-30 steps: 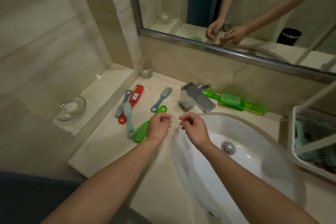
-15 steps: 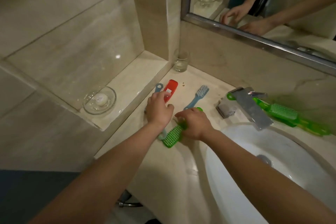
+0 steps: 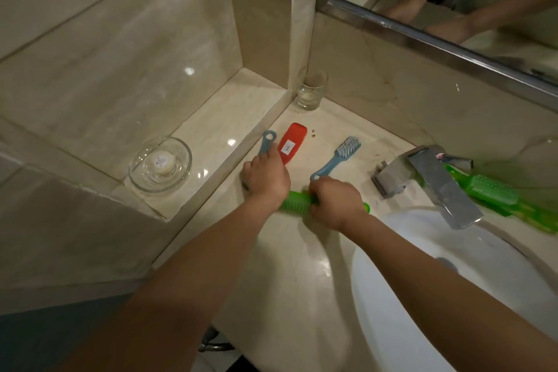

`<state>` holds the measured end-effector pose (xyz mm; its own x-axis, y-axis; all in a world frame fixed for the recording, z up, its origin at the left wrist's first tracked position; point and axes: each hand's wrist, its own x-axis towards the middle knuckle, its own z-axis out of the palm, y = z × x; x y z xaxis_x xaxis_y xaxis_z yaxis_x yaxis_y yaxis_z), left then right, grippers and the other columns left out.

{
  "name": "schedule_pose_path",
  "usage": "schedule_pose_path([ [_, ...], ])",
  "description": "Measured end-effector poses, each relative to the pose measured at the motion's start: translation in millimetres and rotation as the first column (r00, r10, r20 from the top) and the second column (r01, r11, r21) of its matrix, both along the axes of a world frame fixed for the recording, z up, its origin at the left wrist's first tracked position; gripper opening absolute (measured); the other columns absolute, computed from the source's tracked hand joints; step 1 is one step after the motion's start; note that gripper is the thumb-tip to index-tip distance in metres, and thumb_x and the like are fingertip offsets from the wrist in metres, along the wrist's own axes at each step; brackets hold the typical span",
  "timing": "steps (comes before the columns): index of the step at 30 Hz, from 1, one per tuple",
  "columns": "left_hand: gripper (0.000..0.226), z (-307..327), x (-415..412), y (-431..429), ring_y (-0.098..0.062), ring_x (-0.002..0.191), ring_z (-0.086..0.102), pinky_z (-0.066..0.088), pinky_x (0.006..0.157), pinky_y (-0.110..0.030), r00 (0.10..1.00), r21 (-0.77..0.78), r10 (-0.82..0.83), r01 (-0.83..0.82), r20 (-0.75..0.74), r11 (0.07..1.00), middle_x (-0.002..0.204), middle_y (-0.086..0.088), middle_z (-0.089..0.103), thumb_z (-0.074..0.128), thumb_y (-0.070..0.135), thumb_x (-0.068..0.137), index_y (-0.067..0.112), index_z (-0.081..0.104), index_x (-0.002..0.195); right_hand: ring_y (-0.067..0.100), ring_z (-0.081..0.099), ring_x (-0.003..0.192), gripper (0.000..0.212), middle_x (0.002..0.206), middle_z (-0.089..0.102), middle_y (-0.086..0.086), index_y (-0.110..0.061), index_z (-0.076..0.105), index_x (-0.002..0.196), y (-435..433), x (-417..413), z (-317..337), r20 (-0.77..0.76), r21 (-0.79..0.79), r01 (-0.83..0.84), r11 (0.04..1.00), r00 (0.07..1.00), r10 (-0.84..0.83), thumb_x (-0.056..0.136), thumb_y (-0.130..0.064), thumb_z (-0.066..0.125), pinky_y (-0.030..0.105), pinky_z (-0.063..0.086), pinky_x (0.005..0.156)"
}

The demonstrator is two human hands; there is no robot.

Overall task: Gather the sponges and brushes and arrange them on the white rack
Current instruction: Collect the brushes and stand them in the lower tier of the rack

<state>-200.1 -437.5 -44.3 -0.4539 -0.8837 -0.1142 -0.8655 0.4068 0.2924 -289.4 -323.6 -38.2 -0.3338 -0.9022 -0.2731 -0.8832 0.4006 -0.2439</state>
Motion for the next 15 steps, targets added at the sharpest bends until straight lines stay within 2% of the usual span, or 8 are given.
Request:
schedule_pose_path([
  [3, 0.043, 7, -1, 1, -0.022, 0.105, 0.06, 0.028, 0.097, -0.035, 0.99, -0.056, 0.042, -0.05, -0.134, 0.997, 0.115, -0.001, 0.067, 0.04, 0.021, 0.097, 0.02, 0.039, 0.139, 0.024, 0.055, 0.074, 0.002, 0.081, 0.049, -0.002, -0.02, 0.048, 0.083, 8, -5, 3, 0.148, -0.024, 0.189, 0.982, 0.972, -0.184, 0.083, -0.02, 0.05, 0.03, 0.036, 0.054],
  [6, 0.031, 18, 3, 2, -0.013, 0.101, 0.06, 0.024, 0.092, -0.029, 0.95, -0.087, 0.047, -0.077, -0.308, 0.993, 0.109, 0.006, 0.07, 0.04, 0.012, 0.095, 0.021, 0.052, 0.122, 0.027, 0.054, 0.073, 0.002, 0.075, 0.053, 0.002, -0.015, 0.045, 0.086, 15, -6, 7, 0.29, -0.038, 0.38, 0.924, 0.889, -0.353, 0.087, -0.017, 0.045, 0.034, 0.038, 0.056],
  [7, 0.031, 22, 4, 3, -0.013, 0.099, 0.059, 0.024, 0.091, -0.027, 0.933, -0.085, 0.049, -0.084, -0.356, 0.993, 0.107, 0.008, 0.071, 0.04, 0.011, 0.094, 0.022, 0.053, 0.12, 0.028, 0.055, 0.071, 0.004, 0.076, 0.056, 0.004, -0.012, 0.045, 0.088, 16, -5, 10, 0.385, -0.043, 0.471, 0.881, 0.821, -0.421, 0.088, -0.016, 0.044, 0.036, 0.041, 0.058],
  [9, 0.033, 29, 7, 8, -0.017, 0.094, 0.06, 0.029, 0.086, -0.026, 0.89, -0.045, 0.045, -0.073, -0.454, 0.996, 0.102, 0.01, 0.071, 0.039, 0.01, 0.096, 0.025, 0.05, 0.124, 0.026, 0.057, 0.06, 0.008, 0.077, 0.062, 0.011, -0.008, 0.047, 0.093, 20, 0, 21, 0.629, -0.02, 0.665, 0.747, 0.589, -0.507, 0.089, -0.011, 0.041, 0.034, 0.046, 0.055],
  [11, 0.034, 35, 8, 19, -0.021, 0.088, 0.063, 0.042, 0.077, -0.03, 0.809, 0.094, 0.046, 0.011, -0.586, 0.996, 0.098, 0.012, 0.069, 0.037, 0.013, 0.098, 0.03, 0.042, 0.126, 0.021, 0.051, 0.051, 0.008, 0.072, 0.059, 0.014, -0.007, 0.046, 0.092, 28, 5, 33, 0.788, -0.005, 0.786, 0.618, 0.384, -0.482, 0.091, -0.006, 0.038, 0.028, 0.043, 0.045],
  [13, 0.037, 43, 7, 36, -0.021, 0.084, 0.065, 0.049, 0.072, -0.033, 0.73, 0.221, 0.065, 0.12, -0.681, 0.968, 0.096, 0.011, 0.065, 0.036, 0.012, 0.1, 0.035, 0.029, 0.128, 0.018, 0.047, 0.046, 0.012, 0.066, 0.055, 0.011, -0.01, 0.045, 0.086, 39, 10, 47, 0.866, -0.019, 0.848, 0.53, 0.279, -0.415, 0.093, -0.004, 0.036, 0.023, 0.039, 0.041],
  [15, 0.046, 53, 1, 57, -0.021, 0.08, 0.065, 0.052, 0.069, -0.034, 0.705, 0.283, 0.089, 0.163, -0.703, 0.945, 0.1, 0.009, 0.065, 0.037, 0.012, 0.099, 0.043, 0.021, 0.129, 0.018, 0.046, 0.045, 0.016, 0.064, 0.054, 0.011, -0.011, 0.044, 0.083, 54, 12, 61, 0.925, -0.019, 0.891, 0.454, 0.188, -0.33, 0.093, -0.003, 0.035, 0.022, 0.038, 0.041],
])
